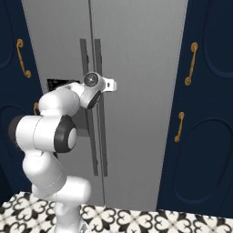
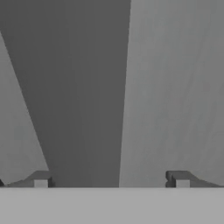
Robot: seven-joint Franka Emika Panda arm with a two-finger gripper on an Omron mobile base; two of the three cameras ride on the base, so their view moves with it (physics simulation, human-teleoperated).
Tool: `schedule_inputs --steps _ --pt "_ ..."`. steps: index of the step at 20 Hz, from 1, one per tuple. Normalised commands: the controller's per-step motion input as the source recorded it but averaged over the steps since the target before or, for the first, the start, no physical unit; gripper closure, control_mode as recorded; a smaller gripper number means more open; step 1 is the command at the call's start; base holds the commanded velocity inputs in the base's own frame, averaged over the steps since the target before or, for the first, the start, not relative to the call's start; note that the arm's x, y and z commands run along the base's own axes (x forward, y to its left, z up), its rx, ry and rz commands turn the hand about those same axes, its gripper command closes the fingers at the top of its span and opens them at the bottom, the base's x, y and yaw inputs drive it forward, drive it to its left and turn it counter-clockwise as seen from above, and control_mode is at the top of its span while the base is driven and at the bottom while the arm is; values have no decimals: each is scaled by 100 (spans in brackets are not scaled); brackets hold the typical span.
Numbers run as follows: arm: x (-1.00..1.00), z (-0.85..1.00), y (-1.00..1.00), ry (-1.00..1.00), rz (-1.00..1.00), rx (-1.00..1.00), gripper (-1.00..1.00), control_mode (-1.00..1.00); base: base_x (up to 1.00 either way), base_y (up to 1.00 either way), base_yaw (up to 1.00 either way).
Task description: Take the strawberry from the fridge and place it on top of the pancake, located on the dining counter.
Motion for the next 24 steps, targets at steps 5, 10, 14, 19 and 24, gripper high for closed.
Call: schedule_inputs --steps 5,10,14,19,24 --pt "5 0 -1 0 0 0 100 -100 0 0 0" --pt "-37 0 -41 0 0 0 100 -100 0 0 0" --pt "-71 0 -80 0 0 1 100 -100 0 0 0" --pt "-94 0 -95 2 1 1 100 -100 0 0 0" --pt "-100 0 -97 7 1 0 100 -100 0 0 0"
